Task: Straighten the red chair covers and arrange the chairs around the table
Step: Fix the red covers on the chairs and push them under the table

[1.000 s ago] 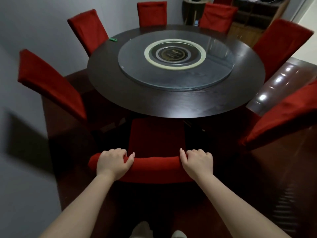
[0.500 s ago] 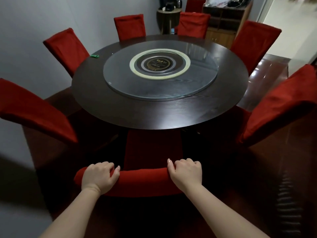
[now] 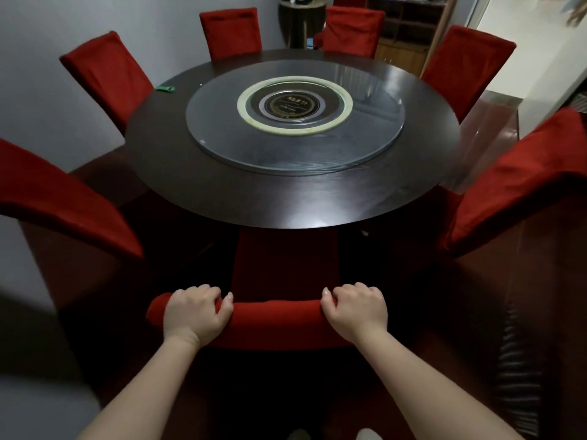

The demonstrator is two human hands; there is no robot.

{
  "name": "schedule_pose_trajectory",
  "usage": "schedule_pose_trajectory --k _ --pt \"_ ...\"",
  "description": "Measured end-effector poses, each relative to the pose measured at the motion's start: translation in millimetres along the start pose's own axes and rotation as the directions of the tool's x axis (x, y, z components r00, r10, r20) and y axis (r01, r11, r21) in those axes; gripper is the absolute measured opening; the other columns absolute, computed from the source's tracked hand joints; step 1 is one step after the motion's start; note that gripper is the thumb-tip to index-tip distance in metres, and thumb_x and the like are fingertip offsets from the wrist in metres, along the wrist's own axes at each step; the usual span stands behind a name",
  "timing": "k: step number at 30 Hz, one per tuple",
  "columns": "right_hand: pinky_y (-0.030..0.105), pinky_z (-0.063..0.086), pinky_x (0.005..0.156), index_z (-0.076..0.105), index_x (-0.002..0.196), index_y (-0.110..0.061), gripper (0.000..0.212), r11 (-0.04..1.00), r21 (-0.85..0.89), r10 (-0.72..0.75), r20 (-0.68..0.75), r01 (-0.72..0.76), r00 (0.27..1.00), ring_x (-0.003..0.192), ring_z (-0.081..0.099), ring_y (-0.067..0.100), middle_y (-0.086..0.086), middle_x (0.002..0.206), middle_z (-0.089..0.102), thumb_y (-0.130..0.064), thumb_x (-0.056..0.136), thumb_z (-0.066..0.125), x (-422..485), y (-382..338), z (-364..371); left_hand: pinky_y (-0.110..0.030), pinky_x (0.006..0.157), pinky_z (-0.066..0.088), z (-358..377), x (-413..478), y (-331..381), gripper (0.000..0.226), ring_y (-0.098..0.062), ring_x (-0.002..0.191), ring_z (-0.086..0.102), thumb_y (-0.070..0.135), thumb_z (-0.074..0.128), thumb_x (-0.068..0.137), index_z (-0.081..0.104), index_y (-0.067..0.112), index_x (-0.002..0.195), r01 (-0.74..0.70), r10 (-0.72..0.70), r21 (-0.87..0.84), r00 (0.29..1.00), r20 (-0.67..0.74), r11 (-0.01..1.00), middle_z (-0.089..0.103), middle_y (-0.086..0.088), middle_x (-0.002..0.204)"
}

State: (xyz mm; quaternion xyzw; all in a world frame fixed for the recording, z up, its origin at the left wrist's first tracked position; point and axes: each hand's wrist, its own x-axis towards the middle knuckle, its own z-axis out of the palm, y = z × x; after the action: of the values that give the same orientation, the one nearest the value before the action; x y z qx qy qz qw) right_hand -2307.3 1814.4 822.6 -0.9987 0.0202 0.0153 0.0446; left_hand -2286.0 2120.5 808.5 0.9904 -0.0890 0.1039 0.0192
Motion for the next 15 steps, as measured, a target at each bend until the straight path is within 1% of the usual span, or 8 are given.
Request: schedule_pose_trajectory --k 3,8,11,15 --pt "0.036 0.041 0.082 0.071 0.079 -0.021 0.052 1.000 -0.004 -0.003 0.004 0.003 1.000 0.090 0.061 0.019 -0.003 0.084 0.070 -0.050 0.096 0.032 -2.2 1.4 -2.7 -0.031 0.054 0.032 -4.5 -4.2 7.6 0.050 -0.021 0.048 0.049 0.051 0.033 0.088 0.048 0.019 0.053 0.038 -0.038 -0.018 0.999 0.024 0.999 0.045 0.005 0.053" --pt "0.036 0.042 0.084 0.069 0.078 -0.021 0.052 1.000 -0.004 0.016 0.016 -0.016 1.000 0.090 0.061 0.018 -0.004 0.084 0.069 -0.050 0.097 0.031 -5.2 0.0 -5.3 -0.033 0.059 0.036 -8.0 -4.0 9.5 0.054 -0.020 0.054 0.051 0.057 0.024 0.087 0.050 0.020 0.056 0.085 -0.084 -0.010 0.991 0.105 0.996 0.048 0.007 0.057" --pt "0.036 0.042 0.082 0.069 0.075 -0.020 0.051 1.000 0.006 0.026 -0.002 -0.026 1.000 0.088 0.061 0.018 -0.003 0.082 0.069 -0.049 0.097 0.033 -5.6 0.1 -4.5 -0.033 0.059 0.036 -4.3 2.5 4.0 0.058 -0.016 0.055 0.051 0.061 0.020 0.086 0.052 0.023 0.056 0.067 -0.067 0.001 0.990 0.128 0.998 0.049 0.008 0.058" --pt "0.035 0.041 0.081 0.071 0.078 -0.021 0.051 0.999 -0.014 0.030 -0.013 -0.030 0.999 0.089 0.061 0.019 -0.003 0.083 0.070 -0.049 0.097 0.033 7.1 -9.8 -5.6 -0.031 0.057 0.029 -1.7 16.4 -9.2 0.059 -0.016 0.052 0.049 0.060 0.021 0.086 0.057 0.023 0.057 0.034 -0.034 -0.005 0.995 0.098 0.999 0.049 0.009 0.058"
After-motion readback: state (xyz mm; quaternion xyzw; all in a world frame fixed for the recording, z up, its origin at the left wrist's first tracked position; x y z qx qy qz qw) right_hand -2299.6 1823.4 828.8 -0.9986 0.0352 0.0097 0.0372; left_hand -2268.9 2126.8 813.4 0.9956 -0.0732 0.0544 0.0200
